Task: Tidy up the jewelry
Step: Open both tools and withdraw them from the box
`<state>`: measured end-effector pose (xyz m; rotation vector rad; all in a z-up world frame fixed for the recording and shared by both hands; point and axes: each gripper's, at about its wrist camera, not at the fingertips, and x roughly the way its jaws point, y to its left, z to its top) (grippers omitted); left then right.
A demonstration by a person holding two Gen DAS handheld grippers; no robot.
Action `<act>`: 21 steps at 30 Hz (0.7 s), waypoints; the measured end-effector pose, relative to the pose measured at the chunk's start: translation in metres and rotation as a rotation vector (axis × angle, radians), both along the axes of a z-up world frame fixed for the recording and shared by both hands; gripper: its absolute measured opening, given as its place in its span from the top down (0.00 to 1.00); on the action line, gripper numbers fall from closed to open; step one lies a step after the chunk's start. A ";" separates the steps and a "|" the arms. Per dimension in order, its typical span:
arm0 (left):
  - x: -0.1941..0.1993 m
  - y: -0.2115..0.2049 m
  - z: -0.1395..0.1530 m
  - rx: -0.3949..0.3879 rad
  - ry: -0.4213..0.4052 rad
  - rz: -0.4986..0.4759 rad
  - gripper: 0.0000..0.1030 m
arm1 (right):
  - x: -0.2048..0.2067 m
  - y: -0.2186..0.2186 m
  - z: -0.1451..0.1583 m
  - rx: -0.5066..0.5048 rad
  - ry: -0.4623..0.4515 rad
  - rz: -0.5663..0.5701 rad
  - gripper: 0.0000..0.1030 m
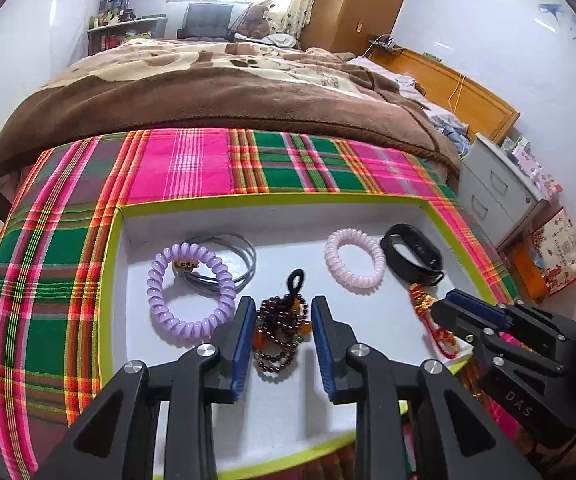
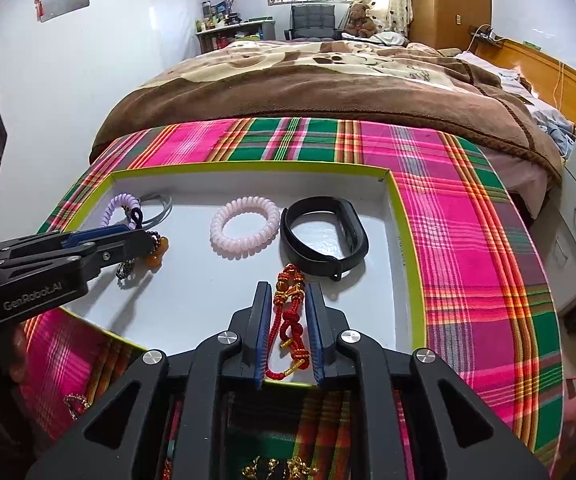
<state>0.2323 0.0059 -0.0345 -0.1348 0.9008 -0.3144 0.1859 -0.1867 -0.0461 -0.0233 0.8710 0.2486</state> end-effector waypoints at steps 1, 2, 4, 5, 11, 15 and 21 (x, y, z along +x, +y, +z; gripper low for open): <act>-0.002 0.001 0.002 -0.006 -0.005 -0.001 0.65 | -0.001 -0.001 0.001 0.004 -0.002 0.000 0.82; -0.005 0.001 0.005 -0.009 -0.012 0.001 0.63 | -0.003 -0.001 0.002 0.010 -0.004 0.000 0.82; -0.011 0.002 0.008 -0.004 -0.023 0.001 0.62 | -0.006 -0.002 0.005 0.016 -0.010 -0.002 0.81; -0.014 0.003 0.010 -0.004 -0.028 0.003 0.62 | -0.008 -0.003 0.006 0.018 -0.013 -0.003 0.79; -0.040 0.010 0.022 -0.016 -0.061 0.014 0.62 | -0.022 -0.006 0.015 0.041 -0.036 -0.003 0.67; -0.058 0.017 0.027 -0.031 -0.074 0.023 0.62 | -0.033 -0.011 0.019 0.053 -0.045 -0.010 0.67; -0.085 0.027 0.031 -0.036 -0.089 0.034 0.62 | -0.050 -0.020 0.026 0.067 -0.062 -0.019 0.67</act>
